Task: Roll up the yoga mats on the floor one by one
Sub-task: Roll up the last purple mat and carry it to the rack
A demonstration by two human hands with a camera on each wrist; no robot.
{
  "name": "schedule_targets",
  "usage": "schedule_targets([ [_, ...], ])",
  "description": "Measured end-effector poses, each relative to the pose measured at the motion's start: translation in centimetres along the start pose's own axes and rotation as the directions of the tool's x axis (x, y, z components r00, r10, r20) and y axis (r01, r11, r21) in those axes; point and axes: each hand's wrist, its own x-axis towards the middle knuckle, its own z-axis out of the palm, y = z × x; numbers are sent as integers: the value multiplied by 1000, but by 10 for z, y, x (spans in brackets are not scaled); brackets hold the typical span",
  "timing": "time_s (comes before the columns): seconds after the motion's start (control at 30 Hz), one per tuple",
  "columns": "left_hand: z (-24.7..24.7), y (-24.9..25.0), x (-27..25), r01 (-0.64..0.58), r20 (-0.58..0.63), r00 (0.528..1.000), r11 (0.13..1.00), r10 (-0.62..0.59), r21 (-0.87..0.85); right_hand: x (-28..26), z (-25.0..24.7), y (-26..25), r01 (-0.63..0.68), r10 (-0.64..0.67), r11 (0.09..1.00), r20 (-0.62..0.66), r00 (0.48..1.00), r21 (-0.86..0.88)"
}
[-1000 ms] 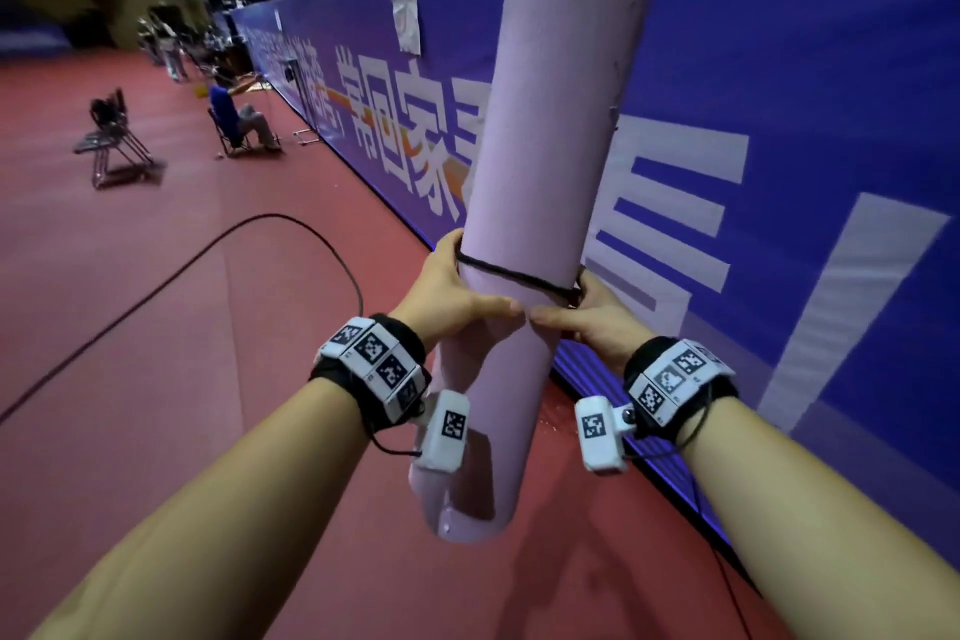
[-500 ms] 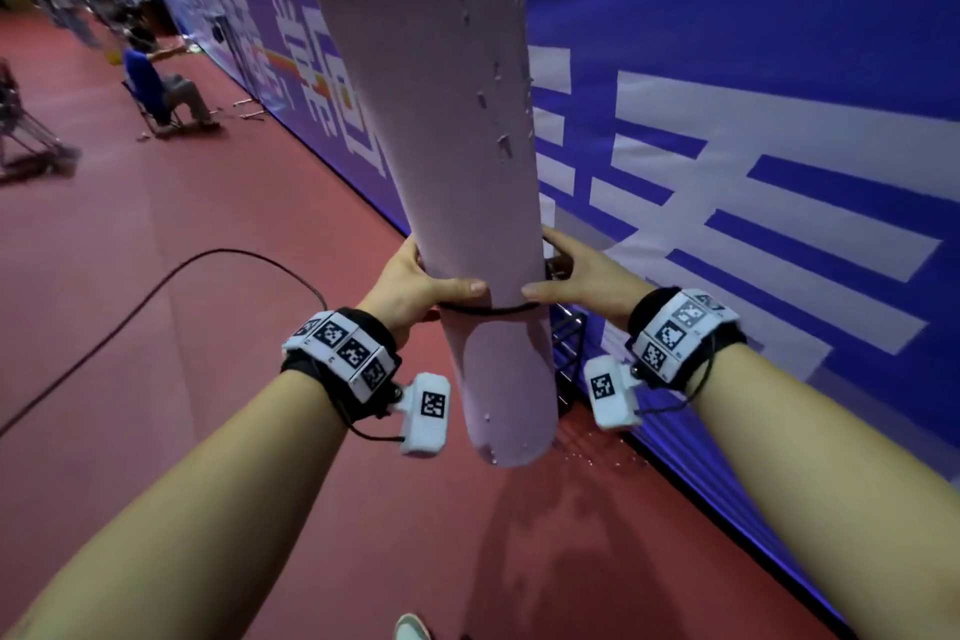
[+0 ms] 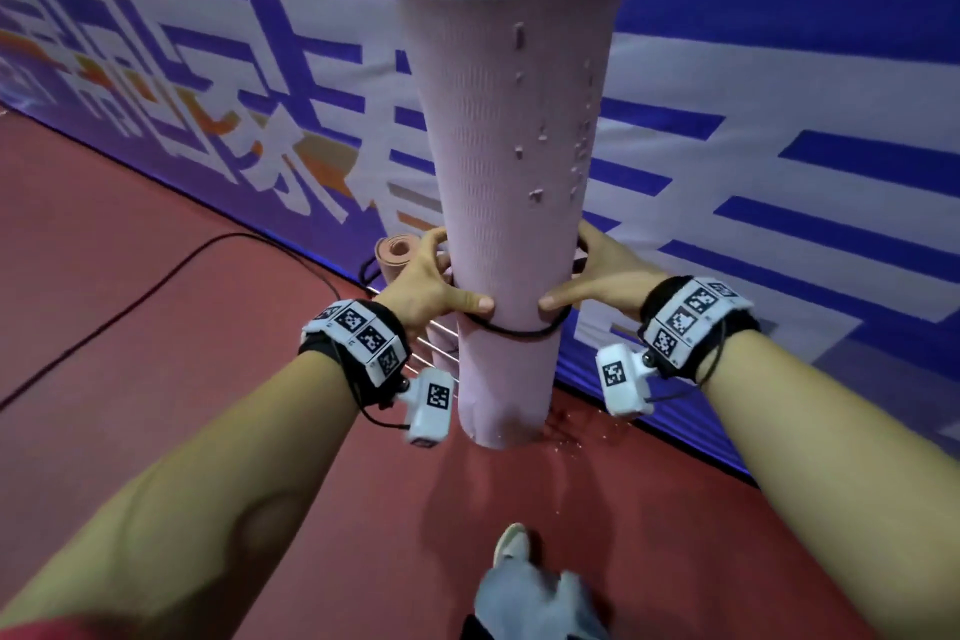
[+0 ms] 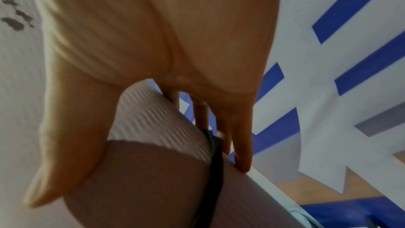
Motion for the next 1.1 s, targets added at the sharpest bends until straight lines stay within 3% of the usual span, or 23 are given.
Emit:
schedule_targets([
  [0.1, -9, -14, 58, 60, 65, 996, 994, -66, 88, 42, -1, 27, -23, 22, 1000, -112, 993, -9],
  [0.2, -12, -31, 110, 215, 52, 975, 975, -217, 51, 87, 6, 52, -80, 84, 996, -173, 981, 32],
  [0.4, -17, -62, 198, 278, -6, 960, 959, -278, -60, 157, 22, 86, -252, 235, 968, -301, 924, -19],
  [0.53, -23, -77, 238, 425, 142, 895, 905, -423, 15, 180, 24, 101, -344, 316, 939, -368, 874, -9],
  [0.63, -29, -87, 268, 482, 149, 867, 876, -475, -15, 194, 23, 109, -351, 343, 935, -396, 852, 54],
  [0.83, -57, -81, 318, 502, 250, 838, 865, -484, -6, 223, 44, 100, -376, 364, 922, -534, 763, 91],
  [1.1, -92, -90, 360, 369, 444, 810, 921, -383, 122, 248, 86, 95, -390, 416, 899, -667, 617, 200],
])
